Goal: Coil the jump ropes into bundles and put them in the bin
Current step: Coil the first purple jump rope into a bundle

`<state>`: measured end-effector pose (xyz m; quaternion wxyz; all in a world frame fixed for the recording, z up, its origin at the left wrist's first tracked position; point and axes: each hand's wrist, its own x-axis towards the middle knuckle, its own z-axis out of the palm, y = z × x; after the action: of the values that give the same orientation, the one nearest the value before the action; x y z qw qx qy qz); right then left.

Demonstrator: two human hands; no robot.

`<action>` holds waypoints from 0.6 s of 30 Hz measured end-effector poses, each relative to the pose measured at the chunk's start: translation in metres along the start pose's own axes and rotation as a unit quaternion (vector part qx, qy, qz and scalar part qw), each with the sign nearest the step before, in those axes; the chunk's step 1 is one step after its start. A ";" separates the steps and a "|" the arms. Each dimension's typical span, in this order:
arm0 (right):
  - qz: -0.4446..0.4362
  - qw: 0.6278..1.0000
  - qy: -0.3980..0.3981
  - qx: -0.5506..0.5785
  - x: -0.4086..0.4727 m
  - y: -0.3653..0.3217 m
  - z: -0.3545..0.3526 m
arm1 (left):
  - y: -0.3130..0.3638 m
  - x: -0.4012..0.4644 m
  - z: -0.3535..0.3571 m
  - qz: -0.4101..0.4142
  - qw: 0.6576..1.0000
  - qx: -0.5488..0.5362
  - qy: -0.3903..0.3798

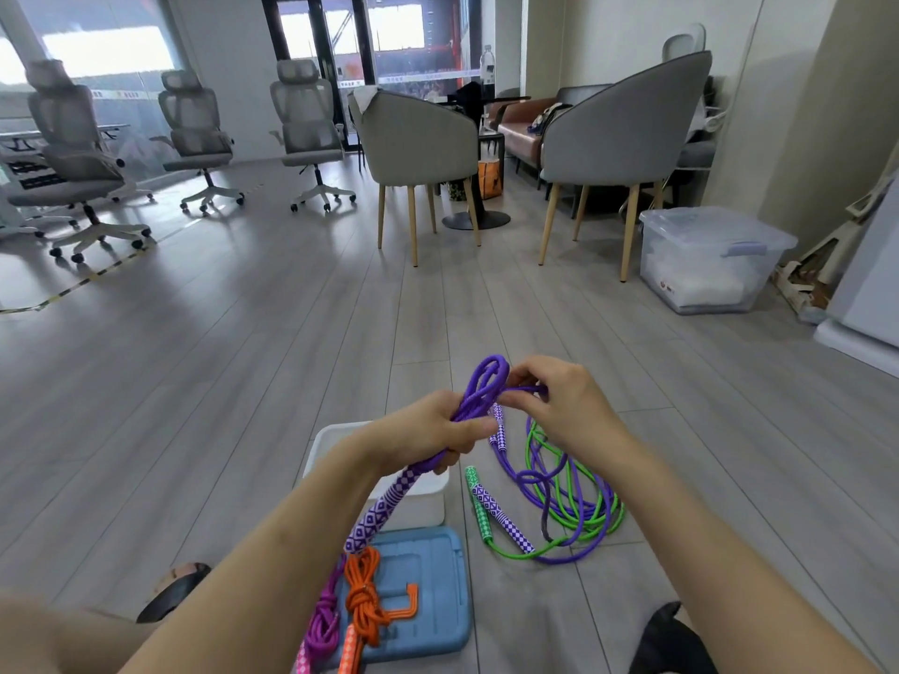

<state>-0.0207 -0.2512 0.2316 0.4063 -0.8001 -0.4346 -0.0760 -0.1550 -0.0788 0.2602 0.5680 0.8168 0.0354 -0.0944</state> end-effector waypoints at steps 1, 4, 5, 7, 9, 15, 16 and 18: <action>0.004 1.000 0.006 0.004 0.000 0.004 -0.001 | 0.001 -0.002 -0.003 -0.004 1.000 -0.004 -0.011; 0.049 0.998 0.034 0.008 -0.002 0.015 -0.006 | 0.001 -0.006 -0.007 -0.007 0.999 -0.042 -0.021; 0.077 0.996 0.045 0.011 -0.003 0.019 -0.008 | 0.000 -0.006 -0.008 -0.011 0.998 -0.064 -0.018; 0.137 0.988 0.071 0.011 -0.006 0.028 -0.010 | -0.002 -0.005 -0.009 -0.012 0.993 -0.115 0.005; 0.177 0.980 0.090 0.001 -0.010 0.034 -0.010 | -0.003 -0.005 -0.009 -0.002 0.989 -0.139 0.041; 0.247 0.962 0.118 -0.020 -0.017 0.035 -0.007 | -0.003 -0.005 -0.010 0.008 0.972 -0.214 0.094; 0.253 0.960 0.120 -0.015 -0.017 0.036 -0.007 | -0.002 -0.005 -0.011 0.009 0.970 -0.221 0.105; 0.250 0.960 0.122 0.040 -0.017 0.036 -0.003 | -0.003 -0.004 -0.011 0.014 0.966 -0.222 0.129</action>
<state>-0.0032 -0.2741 0.2047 0.4944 -0.8508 -0.1701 -0.0517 -0.1585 -0.0675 0.2624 0.7266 0.6763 0.1174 0.0300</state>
